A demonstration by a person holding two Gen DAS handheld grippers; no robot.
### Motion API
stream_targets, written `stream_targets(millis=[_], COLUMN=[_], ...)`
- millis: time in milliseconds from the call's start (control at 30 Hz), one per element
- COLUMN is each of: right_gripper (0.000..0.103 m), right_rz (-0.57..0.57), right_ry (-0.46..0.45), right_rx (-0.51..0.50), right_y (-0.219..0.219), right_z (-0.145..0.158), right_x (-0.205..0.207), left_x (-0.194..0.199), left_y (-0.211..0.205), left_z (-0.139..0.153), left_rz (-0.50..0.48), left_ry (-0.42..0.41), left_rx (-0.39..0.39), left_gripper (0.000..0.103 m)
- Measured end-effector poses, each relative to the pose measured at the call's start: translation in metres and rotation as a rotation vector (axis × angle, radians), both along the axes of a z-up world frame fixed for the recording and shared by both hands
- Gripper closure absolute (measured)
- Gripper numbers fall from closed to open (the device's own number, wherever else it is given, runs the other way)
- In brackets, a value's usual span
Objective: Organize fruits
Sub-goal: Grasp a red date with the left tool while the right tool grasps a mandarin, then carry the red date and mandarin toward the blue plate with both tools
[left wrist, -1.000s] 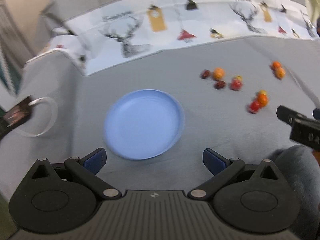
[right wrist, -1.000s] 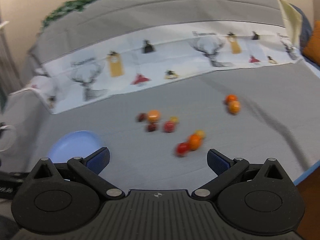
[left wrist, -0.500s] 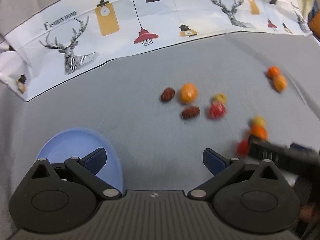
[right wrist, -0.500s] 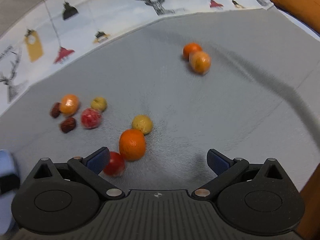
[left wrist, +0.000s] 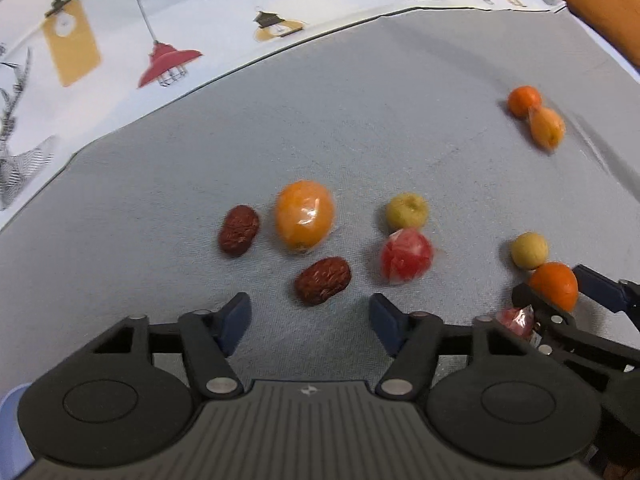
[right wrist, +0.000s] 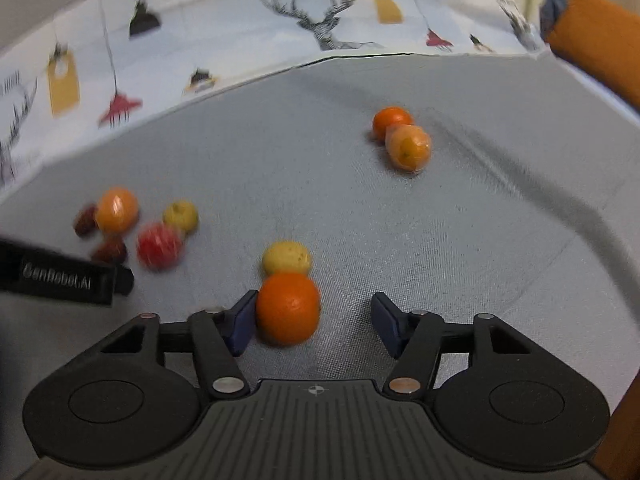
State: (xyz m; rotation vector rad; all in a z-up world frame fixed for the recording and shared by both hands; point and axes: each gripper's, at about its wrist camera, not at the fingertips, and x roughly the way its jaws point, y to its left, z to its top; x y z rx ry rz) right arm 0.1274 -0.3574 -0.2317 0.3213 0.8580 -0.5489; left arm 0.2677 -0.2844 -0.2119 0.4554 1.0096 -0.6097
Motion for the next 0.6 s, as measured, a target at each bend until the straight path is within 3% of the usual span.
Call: stream_targets(millis=[33,67,133,367,600], right_gripper=[0.054,0.065,0.070,0.071,0.071], right_rz=[0.003,0.002,-0.008,-0.070,-0.156], right_ry=[-0.007,-0.010,-0.016,-0.128,-0.217], right_rx=[-0.012,-0.017,-0.023,-0.042,-0.126], right_y=[0.001,0.002,0.001,-0.004,-0.014], right_z=[0.000,0.000,0.001,0.010,0.028], right_x=[0.001,0.000,-0.002,-0.012,-0.028], left_x=[0.001,0.003,0.005,-0.013,-0.070], left_y=[0.000,-0.001,-0.002,0.005,0.068], left_z=[0.000,0.001,0.003,0.028,0.107], left_rz=[-0.002,-0.006,-0.023,-0.021,0.111], left_ry=[-0.004,-0.002,0.012,-0.016,-0.048], left_rx=[-0.011,-0.019,-0.049,-0.070,-0.134], left_gripper=[0.037,0.050,0.069,0.069,0.069])
